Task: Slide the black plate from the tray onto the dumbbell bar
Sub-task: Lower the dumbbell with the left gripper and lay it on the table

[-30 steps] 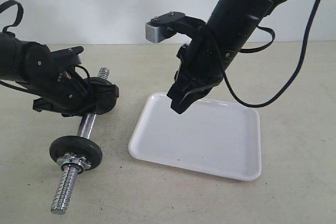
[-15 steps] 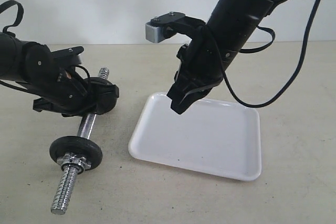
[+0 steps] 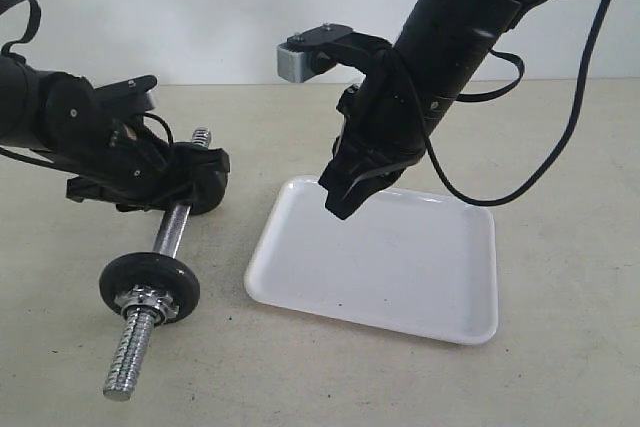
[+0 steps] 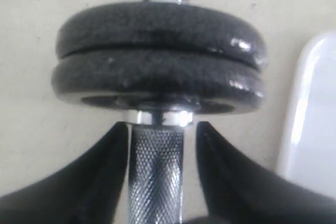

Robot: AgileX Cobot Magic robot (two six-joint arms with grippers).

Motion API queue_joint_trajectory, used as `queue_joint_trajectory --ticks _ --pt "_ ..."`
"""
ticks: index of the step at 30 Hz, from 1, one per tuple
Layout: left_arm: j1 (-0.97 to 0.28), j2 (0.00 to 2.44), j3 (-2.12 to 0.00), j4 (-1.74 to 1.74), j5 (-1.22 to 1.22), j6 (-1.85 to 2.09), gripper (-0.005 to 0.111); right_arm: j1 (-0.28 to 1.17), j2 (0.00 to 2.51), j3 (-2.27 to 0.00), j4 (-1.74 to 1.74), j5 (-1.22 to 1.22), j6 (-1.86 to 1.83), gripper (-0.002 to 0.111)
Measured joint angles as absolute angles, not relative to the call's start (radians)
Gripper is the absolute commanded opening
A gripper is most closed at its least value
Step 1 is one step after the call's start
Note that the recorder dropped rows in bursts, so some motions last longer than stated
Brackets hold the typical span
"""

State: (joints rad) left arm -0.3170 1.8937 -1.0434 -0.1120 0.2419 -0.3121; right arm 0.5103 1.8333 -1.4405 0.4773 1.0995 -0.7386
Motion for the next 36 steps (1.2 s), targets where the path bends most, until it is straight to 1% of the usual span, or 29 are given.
queue_joint_trajectory --ticks 2,5,8,33,36 --pt "-0.317 1.888 -1.048 -0.11 0.143 -0.309 0.054 0.51 1.833 -1.44 0.477 1.1 -0.739 0.0" --pt "-0.319 1.888 -1.059 -0.113 -0.033 -0.313 0.054 0.51 1.833 -1.44 0.477 1.103 -0.739 0.0" --pt "-0.317 1.874 -1.069 -0.113 -0.121 -0.313 0.054 0.51 1.833 -1.44 0.477 1.106 -0.739 0.0" --pt "-0.317 1.872 -1.069 -0.113 -0.12 -0.313 0.054 0.51 1.833 -1.44 0.464 1.107 -0.728 0.0" --pt "-0.317 1.862 -1.069 -0.113 -0.1 -0.313 0.053 0.51 1.833 -1.44 0.44 1.077 -0.713 0.0"
